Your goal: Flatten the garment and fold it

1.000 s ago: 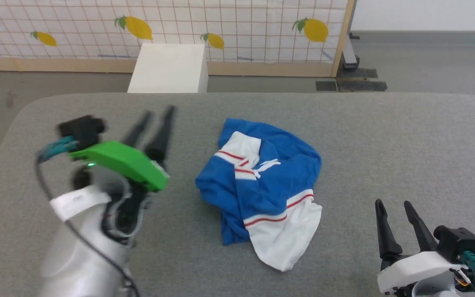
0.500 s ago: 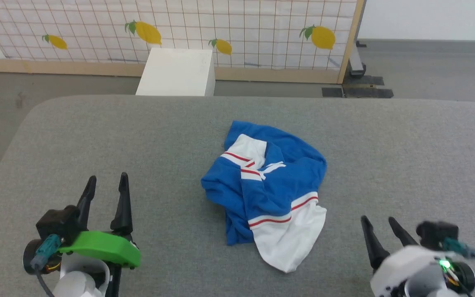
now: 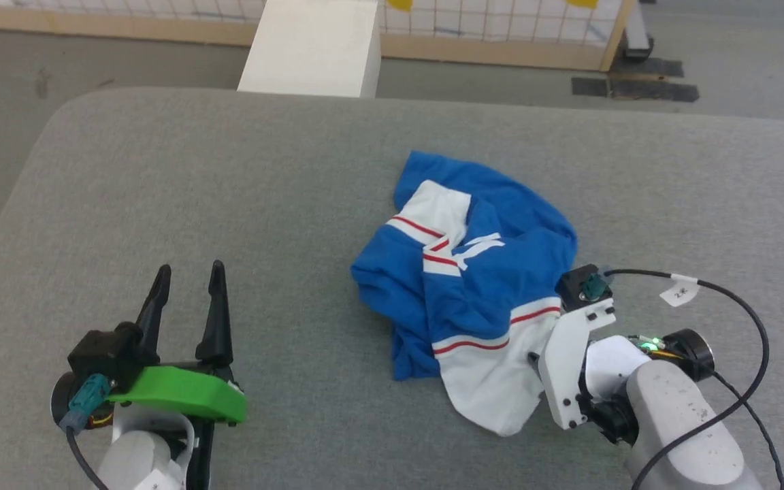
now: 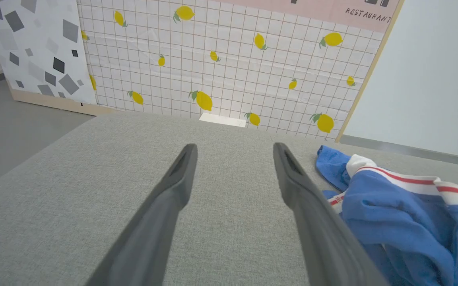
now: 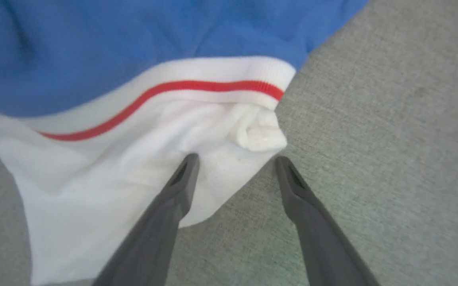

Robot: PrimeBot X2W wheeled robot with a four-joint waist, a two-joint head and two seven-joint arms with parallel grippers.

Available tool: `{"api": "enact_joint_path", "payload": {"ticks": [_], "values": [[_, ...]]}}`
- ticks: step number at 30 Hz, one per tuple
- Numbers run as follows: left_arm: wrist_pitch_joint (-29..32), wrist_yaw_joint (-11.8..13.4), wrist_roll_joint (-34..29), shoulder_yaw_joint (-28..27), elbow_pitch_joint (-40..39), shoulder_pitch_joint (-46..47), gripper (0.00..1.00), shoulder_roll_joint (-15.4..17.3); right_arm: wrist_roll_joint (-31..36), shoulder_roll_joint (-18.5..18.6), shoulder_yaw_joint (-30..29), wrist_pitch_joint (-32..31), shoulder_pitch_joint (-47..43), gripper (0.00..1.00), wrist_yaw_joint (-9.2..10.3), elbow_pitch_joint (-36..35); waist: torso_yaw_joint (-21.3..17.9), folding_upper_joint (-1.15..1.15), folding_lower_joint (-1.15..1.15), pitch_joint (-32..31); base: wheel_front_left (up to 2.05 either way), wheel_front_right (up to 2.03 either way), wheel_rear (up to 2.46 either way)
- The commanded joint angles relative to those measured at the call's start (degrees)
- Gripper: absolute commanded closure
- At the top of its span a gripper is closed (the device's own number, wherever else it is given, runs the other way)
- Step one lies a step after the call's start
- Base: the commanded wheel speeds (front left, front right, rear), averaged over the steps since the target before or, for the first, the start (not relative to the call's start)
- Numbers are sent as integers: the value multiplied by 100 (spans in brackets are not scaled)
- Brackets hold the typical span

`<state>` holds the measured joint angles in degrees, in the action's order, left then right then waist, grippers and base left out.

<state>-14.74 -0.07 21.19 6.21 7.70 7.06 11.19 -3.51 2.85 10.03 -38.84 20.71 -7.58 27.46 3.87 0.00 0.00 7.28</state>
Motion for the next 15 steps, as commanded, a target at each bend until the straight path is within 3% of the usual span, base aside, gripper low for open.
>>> {"api": "enact_joint_path", "payload": {"ticks": [1, 2, 3, 4, 5, 9, 15], "values": [[-25, -66, -88, -36, 36, 108, 0, -42, -47, 3, 45, -70, 96, 0, 9, 116, 198, 0, 0, 197, 0, 0, 0], [-25, -95, -110, -68, 49, 127, 0, -69, -105, 3, 59, -117, 117, 0, 9, 183, 216, 0, 0, 220, 0, 0, 0], [-25, -112, -124, -102, 58, 134, 0, -90, -168, 3, 45, -145, 137, 53, 9, 218, 222, 0, 0, 227, 0, 0, 0], [-25, -136, -142, -143, 68, 135, 0, -111, -194, 3, 17, -154, 180, 71, 9, 232, 224, 0, 0, 233, 0, 0, 0], [-25, -155, -159, -174, 75, 133, 0, -127, -203, 12, 0, -136, 226, 100, 9, 222, 222, 0, 0, 236, 0, 0, 0], [-26, -232, -229, -293, 98, 122, 0, -188, -389, 308, -355, 36, 474, 100, 9, 52, 207, 0, 0, 226, 0, 0, 0], [-26, -347, -292, -395, 121, 219, 0, -277, -286, 1244, -1205, 21, 988, 100, 9, -111, 235, 0, 0, 278, 0, 0, 0]]}}
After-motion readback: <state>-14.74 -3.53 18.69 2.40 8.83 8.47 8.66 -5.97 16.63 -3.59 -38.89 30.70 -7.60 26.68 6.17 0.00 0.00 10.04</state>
